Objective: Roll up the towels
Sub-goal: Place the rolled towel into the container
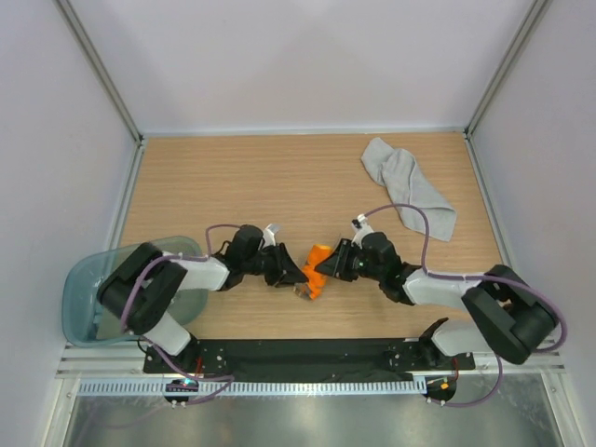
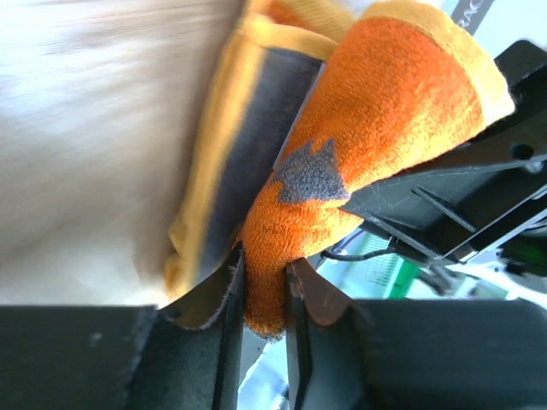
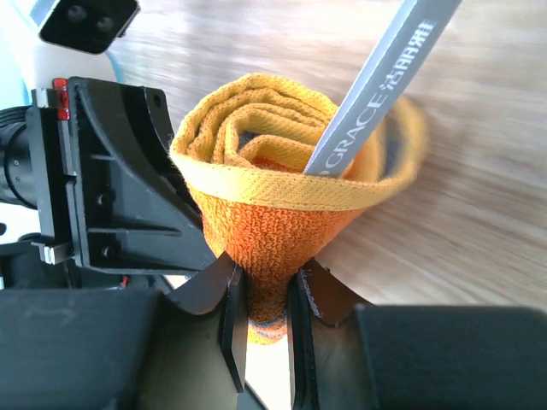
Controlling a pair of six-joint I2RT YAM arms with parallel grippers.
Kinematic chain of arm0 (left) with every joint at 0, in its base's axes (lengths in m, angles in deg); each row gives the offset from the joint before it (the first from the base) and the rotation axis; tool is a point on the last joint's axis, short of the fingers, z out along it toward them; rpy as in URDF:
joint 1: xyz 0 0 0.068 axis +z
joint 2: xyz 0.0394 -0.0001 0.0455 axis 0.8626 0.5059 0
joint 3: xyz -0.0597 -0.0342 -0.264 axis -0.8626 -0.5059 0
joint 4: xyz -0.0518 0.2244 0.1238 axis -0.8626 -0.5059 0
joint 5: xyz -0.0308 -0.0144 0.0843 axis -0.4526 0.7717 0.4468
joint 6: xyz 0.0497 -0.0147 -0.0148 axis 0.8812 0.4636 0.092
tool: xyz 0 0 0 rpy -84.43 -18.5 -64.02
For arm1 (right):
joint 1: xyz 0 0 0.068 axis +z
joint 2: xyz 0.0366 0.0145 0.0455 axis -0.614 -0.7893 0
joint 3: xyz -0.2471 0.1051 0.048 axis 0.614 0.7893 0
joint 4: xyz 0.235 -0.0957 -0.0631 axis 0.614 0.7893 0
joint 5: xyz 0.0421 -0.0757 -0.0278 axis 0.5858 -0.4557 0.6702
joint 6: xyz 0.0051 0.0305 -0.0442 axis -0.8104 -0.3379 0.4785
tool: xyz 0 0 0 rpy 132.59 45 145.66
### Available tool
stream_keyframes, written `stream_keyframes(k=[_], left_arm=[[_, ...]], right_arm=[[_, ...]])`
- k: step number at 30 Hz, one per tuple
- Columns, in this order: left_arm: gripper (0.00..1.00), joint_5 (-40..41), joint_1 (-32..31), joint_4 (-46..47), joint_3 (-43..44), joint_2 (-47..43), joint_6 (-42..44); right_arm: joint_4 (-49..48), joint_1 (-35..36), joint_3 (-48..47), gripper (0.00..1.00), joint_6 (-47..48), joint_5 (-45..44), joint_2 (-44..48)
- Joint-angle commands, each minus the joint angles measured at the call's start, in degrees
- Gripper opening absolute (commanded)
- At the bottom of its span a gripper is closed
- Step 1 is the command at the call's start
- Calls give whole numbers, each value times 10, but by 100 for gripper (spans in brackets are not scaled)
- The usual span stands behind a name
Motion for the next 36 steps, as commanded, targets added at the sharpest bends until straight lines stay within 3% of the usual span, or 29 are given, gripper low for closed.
stream_keyframes(k=[1, 6, 13, 19, 21, 26, 32, 36], left_arm=[[25, 69, 2, -173, 14, -71, 89], [36, 69, -2, -209, 43, -192, 112], [46, 47, -13, -205, 82, -266, 140], [55, 27, -17, -188, 95, -290, 129], [56, 39, -17, -245, 119, -331, 141], [57, 217, -17, -566, 259, -424, 240], [61, 491, -16, -819, 372, -546, 237], [66, 600, -16, -904, 410, -643, 226]], right_arm=[[88, -3, -49, 4, 51, -38, 77], [170, -3, -85, 3, 59, -29, 156], [253, -3, -129, 3, 64, -16, 225], [265, 1, -169, 3, 50, 20, 231], [264, 3, -193, 3, 48, 26, 221], [254, 43, -277, 2, 47, 56, 118], [248, 129, -432, 2, 57, 73, -24], [248, 186, -564, 1, 60, 94, -134]])
